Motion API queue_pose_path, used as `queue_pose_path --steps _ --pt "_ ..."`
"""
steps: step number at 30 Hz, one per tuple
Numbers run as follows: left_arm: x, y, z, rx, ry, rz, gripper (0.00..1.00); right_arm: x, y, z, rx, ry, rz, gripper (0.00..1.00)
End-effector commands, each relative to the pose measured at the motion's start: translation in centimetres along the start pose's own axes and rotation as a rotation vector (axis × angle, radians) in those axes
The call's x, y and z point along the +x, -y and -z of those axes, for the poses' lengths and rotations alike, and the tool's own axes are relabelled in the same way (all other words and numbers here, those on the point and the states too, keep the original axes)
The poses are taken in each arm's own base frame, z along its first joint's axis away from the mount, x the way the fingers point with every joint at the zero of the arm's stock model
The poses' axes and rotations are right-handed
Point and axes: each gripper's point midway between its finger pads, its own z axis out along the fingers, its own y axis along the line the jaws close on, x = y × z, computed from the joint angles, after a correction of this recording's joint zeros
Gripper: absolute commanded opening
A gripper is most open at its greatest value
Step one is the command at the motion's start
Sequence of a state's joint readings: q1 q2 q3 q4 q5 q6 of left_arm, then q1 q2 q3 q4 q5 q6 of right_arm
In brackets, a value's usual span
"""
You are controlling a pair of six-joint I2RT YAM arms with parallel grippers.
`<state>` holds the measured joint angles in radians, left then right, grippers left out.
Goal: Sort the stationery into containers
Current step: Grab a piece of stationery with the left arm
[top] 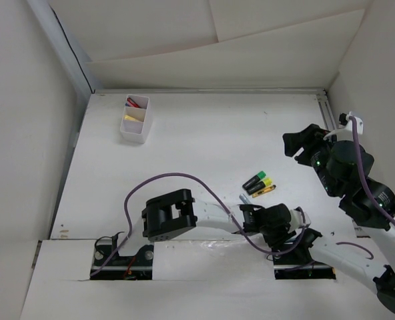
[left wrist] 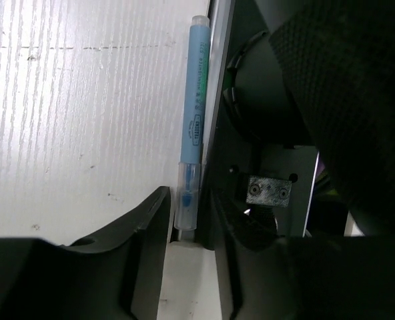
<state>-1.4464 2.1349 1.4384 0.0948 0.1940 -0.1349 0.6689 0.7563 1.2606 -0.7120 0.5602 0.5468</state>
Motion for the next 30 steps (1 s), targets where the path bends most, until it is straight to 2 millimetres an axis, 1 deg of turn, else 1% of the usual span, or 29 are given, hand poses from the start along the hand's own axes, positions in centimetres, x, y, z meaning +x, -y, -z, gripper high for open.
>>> queue_pose_path --steps 1,2,3,4,6,7,9,11,13,14,15,17,18,19,21,22,23,25,26,27,28,29,30 --pt "0.4 -0.5 -0.7 -0.050 -0.026 -0.036 0.24 -1.3 -0.6 0.4 -0.043 0.047 -0.026 0.65" --pt "0.7 -0.8 -1.0 -0.060 -0.033 -0.035 0.21 -1.3 -0.6 0.4 -0.043 0.047 -0.026 0.65" --pt "0.8 -0.4 -0.9 -0.068 -0.041 -0.042 0.15 -1.5 -0.6 0.7 -0.047 0.054 -0.031 0.65" --pt "1.1 -0.9 -1.1 -0.089 -0.047 -0.041 0.12 -1.5 -0.6 0.7 -0.047 0.054 -0.031 0.65" --pt "0.9 -1.3 -1.1 -0.143 -0.042 -0.050 0.09 -1.1 -0.5 0.5 -0.043 0.047 -0.027 0.65" --pt "1.2 -1.1 -1.0 -0.152 -0.050 -0.069 0.07 -1.3 -0.4 0.8 -0.047 0.054 -0.031 0.65" --pt "1.1 -1.8 -0.9 -0.193 -0.042 -0.070 0.01 -1.3 -0.2 0.8 -0.042 0.063 -0.035 0.65" --pt "1.4 -2.2 -1.0 -0.207 -0.043 -0.071 0.00 -1.3 -0.1 0.9 -0.046 0.070 -0.040 0.65" --pt "0.8 -2.5 -0.2 -0.232 -0.021 -0.072 0.00 -1.3 -0.1 0.9 -0.046 0.070 -0.031 0.65" --pt "1.2 -2.7 -0.2 -0.243 -0.028 -0.072 0.00 -1.1 0.0 0.9 -0.041 0.062 -0.025 0.65" --pt "1.2 -3.0 -0.2 -0.257 -0.025 -0.073 0.00 -1.1 0.0 0.9 -0.041 0.062 -0.025 0.65" --pt "0.6 -3.3 0.5 -0.285 -0.008 -0.064 0.00 -1.8 0.2 1.3 -0.042 0.081 -0.036 0.65" --pt "1.0 -3.9 0.7 -0.318 -0.012 -0.066 0.00 -1.8 0.2 1.3 -0.042 0.081 -0.036 0.65" --pt "0.4 -3.9 1.1 -0.329 0.006 -0.056 0.00 -2.0 0.2 1.6 -0.046 0.088 -0.041 0.65" --pt "0.5 -4.0 1.8 -0.340 0.010 -0.046 0.00 -2.0 0.2 1.6 -0.046 0.088 -0.041 0.65" --pt "0.3 -4.4 2.2 -0.346 0.016 -0.029 0.00 -1.8 0.3 1.6 -0.042 0.081 -0.036 0.65" --pt "-0.2 -4.2 2.9 -0.342 0.035 -0.028 0.00 -1.8 0.3 1.6 -0.042 0.081 -0.036 0.65" --pt "-0.7 -5.3 3.9 -0.366 0.053 -0.003 0.00 -1.8 0.4 1.6 -0.042 0.081 -0.027 0.65" --pt "-1.1 -5.1 4.3 -0.362 0.071 0.007 0.00 -1.9 0.5 1.6 -0.034 0.086 -0.027 0.65" --pt "-1.6 -6.2 5.5 -0.379 0.086 0.025 0.00 -1.9 0.5 1.6 -0.034 0.086 -0.027 0.65" --pt "-1.3 -6.6 6.0 -0.385 0.091 0.042 0.00 -1.7 0.6 1.3 -0.021 0.083 -0.022 0.65" --pt "-2.4 -6.1 6.4 -0.365 0.127 0.053 0.00 -1.3 0.7 1.1 -0.015 0.074 -0.015 0.65" --pt "-2.7 -6.3 7.5 -0.360 0.148 0.062 0.00 -1.0 1.0 0.9 -0.004 0.072 -0.010 0.67"
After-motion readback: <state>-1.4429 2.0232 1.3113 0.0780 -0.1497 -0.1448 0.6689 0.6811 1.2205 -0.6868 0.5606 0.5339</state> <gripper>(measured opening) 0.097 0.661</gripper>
